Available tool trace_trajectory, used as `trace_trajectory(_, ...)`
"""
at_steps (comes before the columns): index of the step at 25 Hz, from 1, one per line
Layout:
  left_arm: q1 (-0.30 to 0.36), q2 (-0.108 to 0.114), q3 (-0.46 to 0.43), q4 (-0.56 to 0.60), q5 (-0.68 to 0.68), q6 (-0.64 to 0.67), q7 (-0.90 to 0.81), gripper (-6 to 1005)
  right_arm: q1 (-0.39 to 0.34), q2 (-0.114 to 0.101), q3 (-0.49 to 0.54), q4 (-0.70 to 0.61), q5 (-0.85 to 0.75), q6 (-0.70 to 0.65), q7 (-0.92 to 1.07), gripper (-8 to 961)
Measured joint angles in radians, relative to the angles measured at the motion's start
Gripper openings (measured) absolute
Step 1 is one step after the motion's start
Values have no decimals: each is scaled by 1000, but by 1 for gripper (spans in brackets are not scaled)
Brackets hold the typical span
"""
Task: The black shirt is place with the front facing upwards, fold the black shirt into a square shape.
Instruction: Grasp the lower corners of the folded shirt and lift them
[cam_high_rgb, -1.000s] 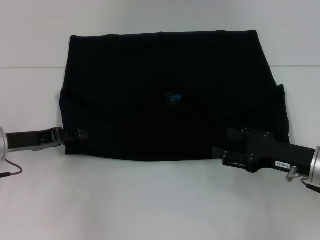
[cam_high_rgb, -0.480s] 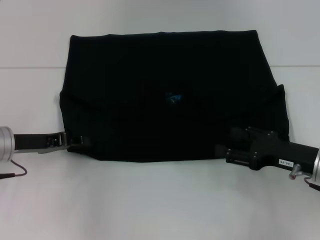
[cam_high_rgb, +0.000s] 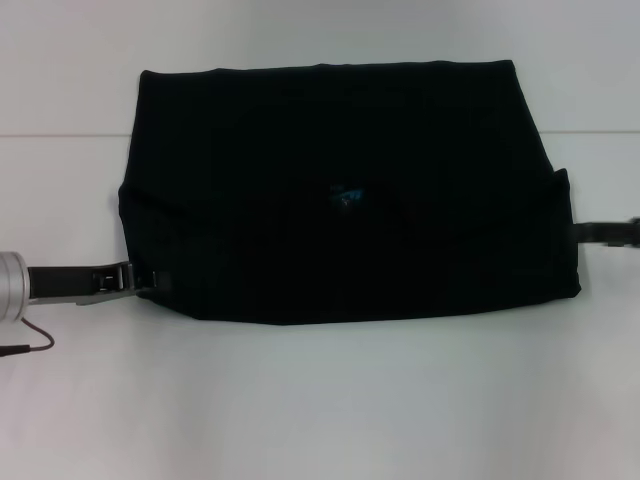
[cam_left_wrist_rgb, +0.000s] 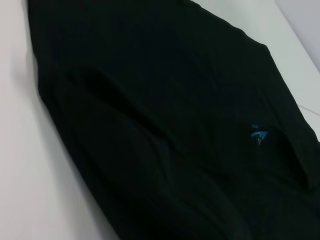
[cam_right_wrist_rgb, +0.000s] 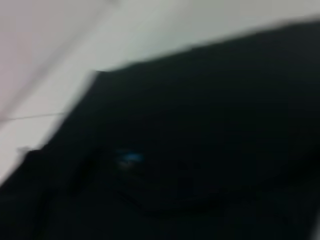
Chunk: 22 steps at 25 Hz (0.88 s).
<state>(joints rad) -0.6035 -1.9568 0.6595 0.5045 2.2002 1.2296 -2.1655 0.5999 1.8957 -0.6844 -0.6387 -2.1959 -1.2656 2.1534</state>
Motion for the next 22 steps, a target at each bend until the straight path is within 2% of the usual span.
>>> trace_trajectory(1, 0, 0, 0, 1, -1, 0, 1, 62, 24, -25, 0, -4, -56, -6, 96, 826)
trace_trajectory(3, -1, 0, 0, 1, -2, 0, 2, 45, 61, -54, 2, -9, -139, -33, 231, 826)
trace_trajectory(5, -2, 0, 0, 2, -3, -1, 2, 36, 90, -64, 5, -31, -197, -68, 312, 826)
trace_trajectory(9, -6, 1, 0, 3, -3, -3, 2, 36, 143, -49, -1, -51, -290, -94, 376, 826)
trace_trajectory(13, -10, 1, 1, 2, 0, -8, 1, 36, 187, -21, -5, -20, -385, -63, 393, 825)
trace_trajectory(22, -13, -2, 1, 2, 1, -13, -1, 36, 226, 13, -61, 65, -414, 24, 397, 824)
